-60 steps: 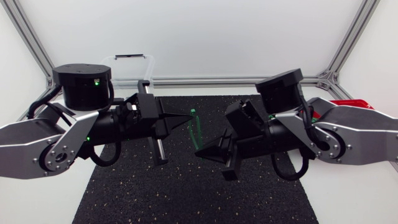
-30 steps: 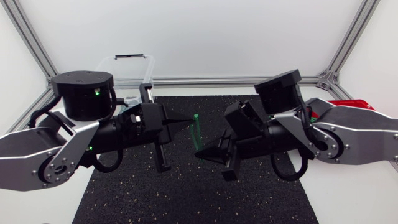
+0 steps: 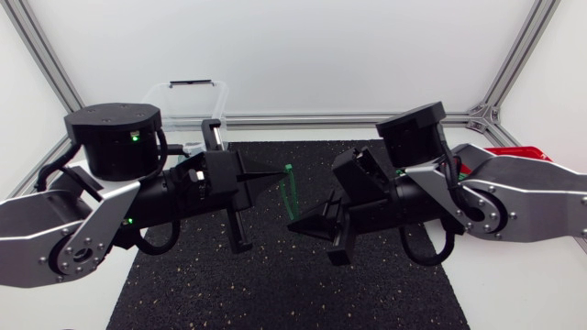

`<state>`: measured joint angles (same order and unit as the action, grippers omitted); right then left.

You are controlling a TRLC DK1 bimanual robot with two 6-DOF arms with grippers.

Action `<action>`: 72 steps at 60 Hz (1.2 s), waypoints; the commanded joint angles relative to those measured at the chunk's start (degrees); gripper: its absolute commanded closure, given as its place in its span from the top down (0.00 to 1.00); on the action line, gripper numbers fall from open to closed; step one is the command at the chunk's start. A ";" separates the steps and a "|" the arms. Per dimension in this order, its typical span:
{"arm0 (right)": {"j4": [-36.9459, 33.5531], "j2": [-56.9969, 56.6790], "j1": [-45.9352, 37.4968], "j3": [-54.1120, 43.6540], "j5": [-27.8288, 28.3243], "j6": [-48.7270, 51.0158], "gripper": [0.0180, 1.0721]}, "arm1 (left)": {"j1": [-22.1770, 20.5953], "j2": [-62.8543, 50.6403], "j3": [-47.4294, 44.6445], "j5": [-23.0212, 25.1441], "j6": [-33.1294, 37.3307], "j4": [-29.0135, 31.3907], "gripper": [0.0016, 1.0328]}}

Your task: Take a green cable tie from the red box, thread the tail through the head to close it, then place it in the transparent bin on the left.

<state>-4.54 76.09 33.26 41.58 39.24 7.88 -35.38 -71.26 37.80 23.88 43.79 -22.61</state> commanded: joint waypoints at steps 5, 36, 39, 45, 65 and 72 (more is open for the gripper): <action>-0.03 -1.04 -0.30 -0.54 0.48 -0.76 0.05 | -1.10 0.86 -1.50 -0.41 1.47 -0.86 0.03; -0.12 -2.71 -0.38 -1.24 1.19 -0.58 0.05 | -2.24 0.16 -2.21 -2.52 3.06 -1.82 0.03; -0.12 -2.79 -0.38 -1.33 1.19 -0.58 0.05 | -2.07 0.25 -2.12 -2.87 3.06 -2.09 0.03; -0.12 -2.88 -0.47 -1.33 1.27 -0.58 0.05 | -1.89 0.34 -2.03 -3.05 3.06 -2.26 0.03; -0.12 -2.88 -0.47 -1.50 1.63 -0.23 0.05 | -1.54 0.25 -2.03 -3.14 3.06 -2.88 0.03; -0.12 -2.79 -0.47 -1.50 1.63 -0.06 0.05 | -1.10 0.25 -1.59 -3.14 3.14 -2.97 0.03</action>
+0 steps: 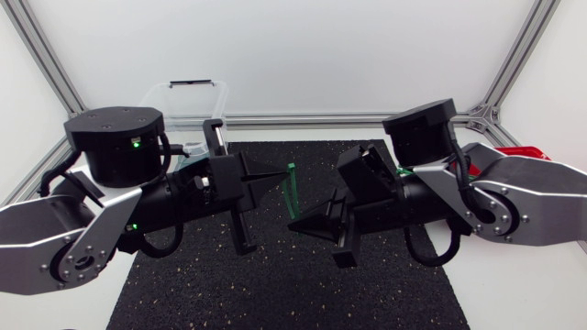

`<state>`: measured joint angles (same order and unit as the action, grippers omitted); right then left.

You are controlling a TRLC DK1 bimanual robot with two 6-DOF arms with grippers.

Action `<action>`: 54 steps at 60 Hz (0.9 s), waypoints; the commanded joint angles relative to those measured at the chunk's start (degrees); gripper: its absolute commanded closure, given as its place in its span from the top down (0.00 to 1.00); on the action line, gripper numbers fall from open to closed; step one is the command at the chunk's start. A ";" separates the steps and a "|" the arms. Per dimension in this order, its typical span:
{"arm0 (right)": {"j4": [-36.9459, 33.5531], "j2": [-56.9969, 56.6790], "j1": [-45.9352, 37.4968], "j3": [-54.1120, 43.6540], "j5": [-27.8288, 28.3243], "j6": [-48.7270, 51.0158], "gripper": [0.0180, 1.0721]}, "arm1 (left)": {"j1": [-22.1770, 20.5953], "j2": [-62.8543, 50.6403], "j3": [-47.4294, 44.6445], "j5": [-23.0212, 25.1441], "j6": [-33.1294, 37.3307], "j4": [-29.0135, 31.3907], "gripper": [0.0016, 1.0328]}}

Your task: Take a green cable tie from the red box, thread the tail through the head to close it, then place it in the transparent bin on the left.

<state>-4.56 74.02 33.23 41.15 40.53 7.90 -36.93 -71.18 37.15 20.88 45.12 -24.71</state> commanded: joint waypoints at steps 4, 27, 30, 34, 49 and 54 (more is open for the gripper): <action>-0.01 -0.63 -0.45 -1.07 0.51 -0.08 0.05 | 0.80 0.16 -0.85 -0.05 1.90 -0.87 0.03; -0.01 0.86 -0.45 -0.89 1.21 0.10 0.05 | 1.33 0.25 -0.58 -0.05 2.69 -1.39 0.03; -0.01 1.04 -0.45 -0.89 1.30 0.10 0.05 | 1.33 0.25 -0.76 -0.05 2.86 -1.75 0.03; -0.01 1.22 -0.45 -0.89 1.39 0.18 0.05 | 1.24 0.25 -0.85 -0.05 2.86 -1.83 0.03; -0.01 2.27 -1.24 -0.36 2.18 0.18 0.05 | 0.98 0.95 -1.55 -0.14 3.22 -2.62 0.03; -0.01 2.18 -1.24 -0.45 2.44 0.18 0.05 | 0.72 0.95 -2.17 -0.49 4.36 -2.71 0.03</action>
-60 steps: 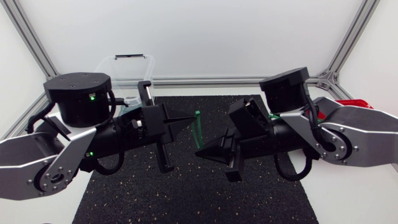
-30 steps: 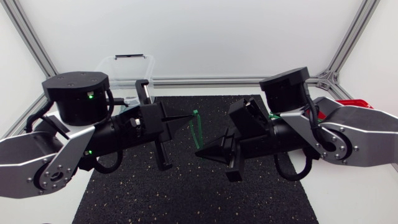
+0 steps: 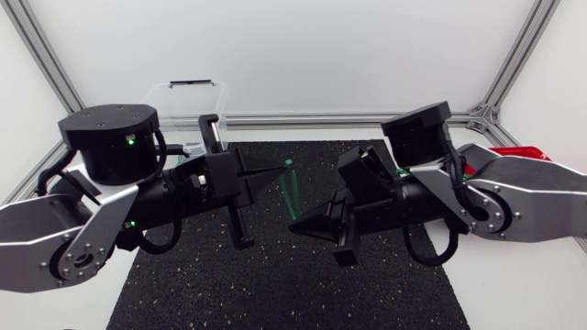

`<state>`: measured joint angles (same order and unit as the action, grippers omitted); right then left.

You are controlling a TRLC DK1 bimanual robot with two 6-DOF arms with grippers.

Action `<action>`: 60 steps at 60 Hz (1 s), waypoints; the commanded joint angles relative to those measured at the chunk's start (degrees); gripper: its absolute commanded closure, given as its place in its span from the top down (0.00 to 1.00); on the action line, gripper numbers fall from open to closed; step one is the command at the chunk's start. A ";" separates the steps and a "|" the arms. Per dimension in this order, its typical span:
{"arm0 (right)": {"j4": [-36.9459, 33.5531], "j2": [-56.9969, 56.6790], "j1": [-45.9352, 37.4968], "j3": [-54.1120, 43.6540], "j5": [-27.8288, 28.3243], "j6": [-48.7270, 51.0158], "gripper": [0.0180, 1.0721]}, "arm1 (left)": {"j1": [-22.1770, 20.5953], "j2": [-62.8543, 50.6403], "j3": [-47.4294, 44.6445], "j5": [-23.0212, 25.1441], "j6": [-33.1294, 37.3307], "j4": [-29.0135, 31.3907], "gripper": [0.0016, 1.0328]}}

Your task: Take a green cable tie from the red box, thread the tail through the head to close it, then place it in the transparent bin on the left.

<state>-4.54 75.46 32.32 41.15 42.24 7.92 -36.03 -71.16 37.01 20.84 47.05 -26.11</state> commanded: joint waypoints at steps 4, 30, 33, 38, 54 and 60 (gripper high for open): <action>-0.03 0.65 -0.32 -0.54 0.74 0.16 0.05 | -0.18 0.93 -2.30 -0.45 2.52 -1.58 0.03; -0.03 1.09 0.20 -0.80 0.92 0.25 0.05 | -1.67 0.40 -3.79 -2.38 4.19 -4.65 0.03; -0.03 1.09 0.29 -0.80 0.92 0.34 0.05 | -1.59 0.40 -3.70 -2.38 4.19 -4.83 0.03; -0.03 1.00 0.56 -0.89 0.92 0.43 0.05 | -1.41 0.23 -3.62 -2.47 4.28 -5.09 0.03; 0.05 0.56 0.91 -1.07 0.92 0.43 0.05 | -1.32 -0.92 -3.44 -2.56 4.37 -6.24 0.03; 0.05 0.56 0.91 -1.07 1.00 0.43 0.05 | -1.67 -1.09 -3.44 -2.74 4.54 -6.41 0.03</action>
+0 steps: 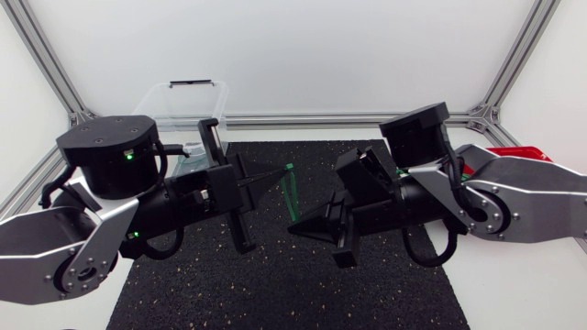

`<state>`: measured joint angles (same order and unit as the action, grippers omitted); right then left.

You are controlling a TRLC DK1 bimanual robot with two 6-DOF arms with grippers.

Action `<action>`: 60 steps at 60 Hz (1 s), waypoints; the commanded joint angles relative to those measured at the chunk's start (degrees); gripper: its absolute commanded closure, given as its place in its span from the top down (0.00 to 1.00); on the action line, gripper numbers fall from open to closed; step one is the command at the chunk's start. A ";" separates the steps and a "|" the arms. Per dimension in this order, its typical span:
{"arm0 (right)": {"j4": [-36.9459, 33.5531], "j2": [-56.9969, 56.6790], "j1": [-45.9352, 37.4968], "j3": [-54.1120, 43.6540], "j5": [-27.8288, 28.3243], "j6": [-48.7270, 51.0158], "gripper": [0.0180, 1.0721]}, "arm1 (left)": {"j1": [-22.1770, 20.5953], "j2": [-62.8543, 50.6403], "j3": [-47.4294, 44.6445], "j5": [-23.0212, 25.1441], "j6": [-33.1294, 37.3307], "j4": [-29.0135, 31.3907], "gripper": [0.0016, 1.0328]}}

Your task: Take a green cable tie from the red box, thread the tail through the head to close it, then place it in the transparent bin on the left.

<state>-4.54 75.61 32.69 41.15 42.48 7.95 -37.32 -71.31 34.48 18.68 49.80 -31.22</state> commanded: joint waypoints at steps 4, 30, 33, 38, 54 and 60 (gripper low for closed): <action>0.05 0.32 0.54 -1.07 0.76 0.40 0.05 | -0.47 -1.11 -0.91 -0.75 1.79 -1.47 0.03; 0.05 0.06 0.36 -1.07 1.03 0.49 0.05 | -1.79 -0.32 -1.96 -1.54 1.70 -1.74 0.03; 0.05 -0.12 0.36 -1.24 0.94 0.49 0.05 | -1.97 -0.06 -2.14 -1.71 1.70 -1.74 0.03; 0.14 -0.47 0.27 -1.33 1.03 0.67 0.05 | -1.88 -0.06 -2.31 -1.89 1.79 -1.74 0.03; 0.14 -0.64 0.36 -1.59 0.94 0.93 0.05 | -1.44 0.20 -2.31 -1.98 1.79 -1.91 0.03; 0.23 -0.64 0.45 -1.68 0.85 0.93 0.05 | -1.35 0.29 -2.14 -1.98 1.79 -1.91 0.03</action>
<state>-4.54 75.55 32.69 41.01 43.27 8.12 -38.81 -71.61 33.30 16.99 50.04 -32.03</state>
